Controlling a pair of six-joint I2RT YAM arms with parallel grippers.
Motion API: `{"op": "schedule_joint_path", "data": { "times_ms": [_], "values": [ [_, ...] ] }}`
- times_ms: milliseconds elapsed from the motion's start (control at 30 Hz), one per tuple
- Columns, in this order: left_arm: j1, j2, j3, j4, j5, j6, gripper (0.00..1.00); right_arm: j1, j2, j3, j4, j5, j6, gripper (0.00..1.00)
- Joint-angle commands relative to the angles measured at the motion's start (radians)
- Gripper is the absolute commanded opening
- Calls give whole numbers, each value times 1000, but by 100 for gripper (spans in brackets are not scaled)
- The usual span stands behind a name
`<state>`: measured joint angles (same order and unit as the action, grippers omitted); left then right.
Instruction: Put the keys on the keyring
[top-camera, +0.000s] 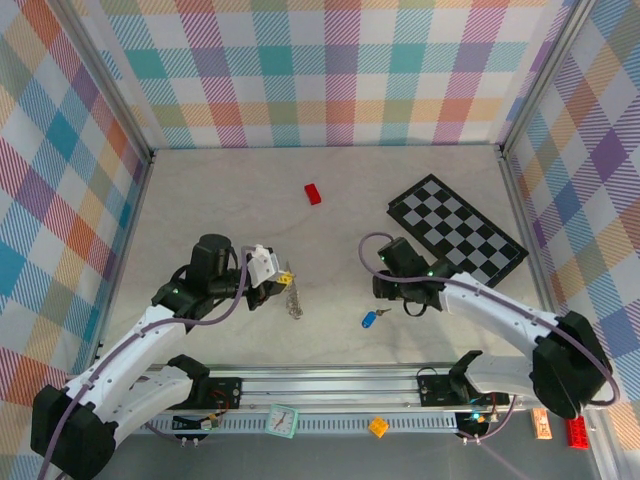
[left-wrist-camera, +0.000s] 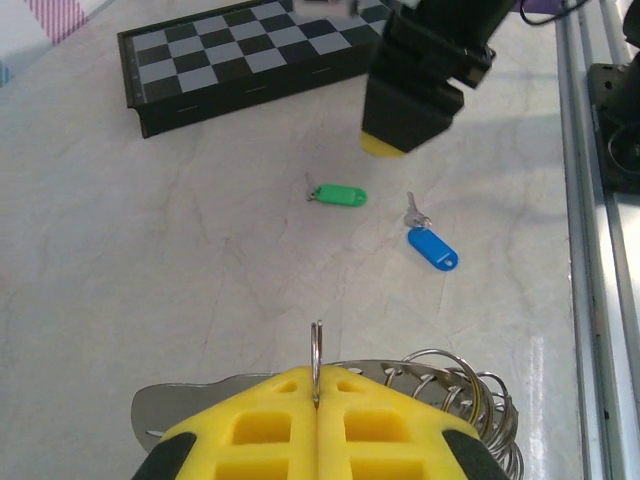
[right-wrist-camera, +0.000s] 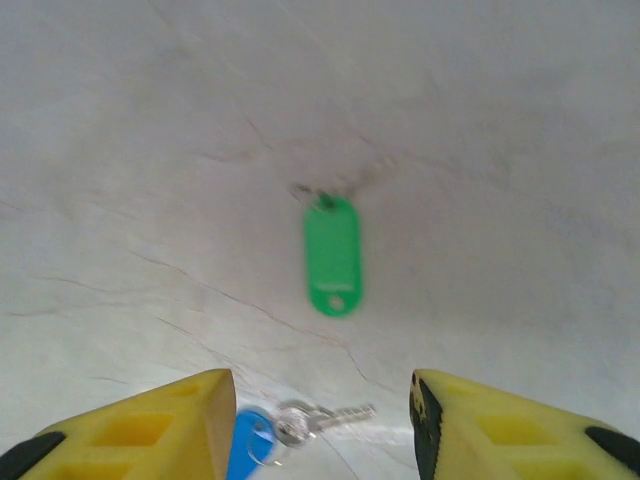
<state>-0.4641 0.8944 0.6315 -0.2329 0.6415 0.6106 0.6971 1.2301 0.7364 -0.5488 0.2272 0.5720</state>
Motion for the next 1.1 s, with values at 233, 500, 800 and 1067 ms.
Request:
{"op": "schedule_joint_path", "data": {
  "times_ms": [233, 500, 800, 1067],
  "values": [
    [-11, -24, 5, 44, -13, -3, 0, 15, 111, 34, -104, -209, 62, 45],
    [-11, -19, 2, 32, 0, 17, 0, 102, 29, -12, -151, -152, 379, 47],
    [-11, -36, -3, 23, 1, 26, 0, 107, -20, -76, -50, -222, 852, 45],
    [-11, -64, -9, 14, 15, 41, 0, 107, 86, -90, 50, -252, 938, 37]
  ]
}}
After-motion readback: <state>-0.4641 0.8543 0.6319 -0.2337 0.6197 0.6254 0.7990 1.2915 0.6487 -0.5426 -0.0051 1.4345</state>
